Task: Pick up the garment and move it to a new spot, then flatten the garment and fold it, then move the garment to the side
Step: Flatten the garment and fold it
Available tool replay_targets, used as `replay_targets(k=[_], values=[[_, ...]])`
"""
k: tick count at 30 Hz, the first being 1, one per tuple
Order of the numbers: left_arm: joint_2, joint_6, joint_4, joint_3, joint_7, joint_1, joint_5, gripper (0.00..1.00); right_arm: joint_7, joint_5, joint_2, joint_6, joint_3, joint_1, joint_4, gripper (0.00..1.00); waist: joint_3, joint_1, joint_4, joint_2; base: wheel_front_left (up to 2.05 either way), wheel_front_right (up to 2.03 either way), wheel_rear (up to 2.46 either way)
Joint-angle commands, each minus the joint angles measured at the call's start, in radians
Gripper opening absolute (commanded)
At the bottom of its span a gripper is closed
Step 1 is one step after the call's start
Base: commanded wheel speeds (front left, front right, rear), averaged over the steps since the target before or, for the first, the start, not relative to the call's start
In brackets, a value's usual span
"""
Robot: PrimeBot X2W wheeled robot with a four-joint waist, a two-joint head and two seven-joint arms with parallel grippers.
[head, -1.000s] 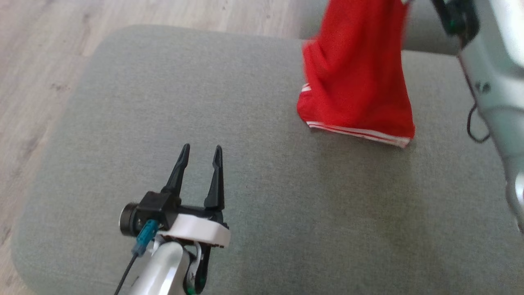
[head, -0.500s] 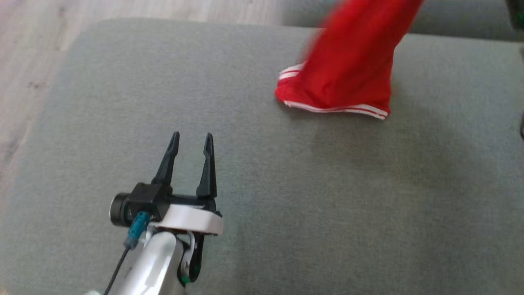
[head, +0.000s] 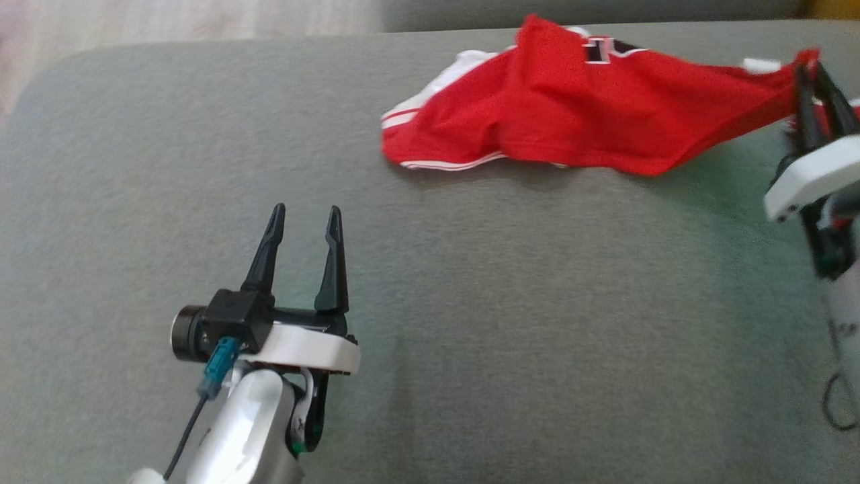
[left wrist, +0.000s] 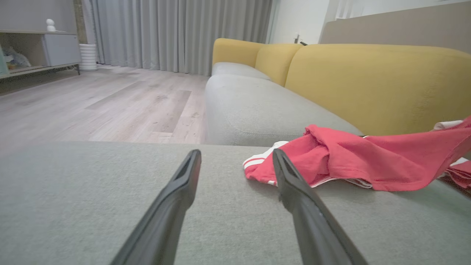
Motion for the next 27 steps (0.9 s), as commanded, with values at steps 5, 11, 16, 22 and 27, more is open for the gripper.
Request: replay_targets(k=[5,11,16,22,27], values=[[0.005,-0.009,-0.031,0.050,-0.010,-0.049,0.019,1.00,-0.062,-0.149,0.127,-0.001,-0.115,0.018,-0.098,1.00,-0.003,0.0000,-0.077,0.0000,0.00,0.00,0.00],[0.005,-0.016,-0.031,0.062,-0.010,-0.052,0.031,1.00,-0.118,-0.221,0.287,-0.001,-0.130,0.128,-0.289,1.00,-0.002,0.0000,-0.112,0.0000,0.00,0.00,0.00],[0.005,-0.022,-0.031,0.064,-0.010,-0.042,0.033,1.00,-0.126,-0.182,0.317,-0.001,-0.071,0.289,-0.452,1.00,-0.009,0.0000,-0.115,0.0000,0.00,0.00,0.00],[0.005,-0.029,-0.030,0.049,-0.010,-0.032,0.027,1.00,-0.127,-0.113,0.318,-0.001,-0.028,0.436,-0.552,1.00,-0.016,0.0000,-0.089,0.0000,0.00,0.00,0.00],[0.005,-0.025,-0.037,0.033,-0.010,-0.034,0.019,1.00,-0.127,-0.146,0.318,-0.001,-0.005,0.426,-0.538,1.00,0.000,0.0000,-0.050,0.0000,0.00,0.00,0.00]])
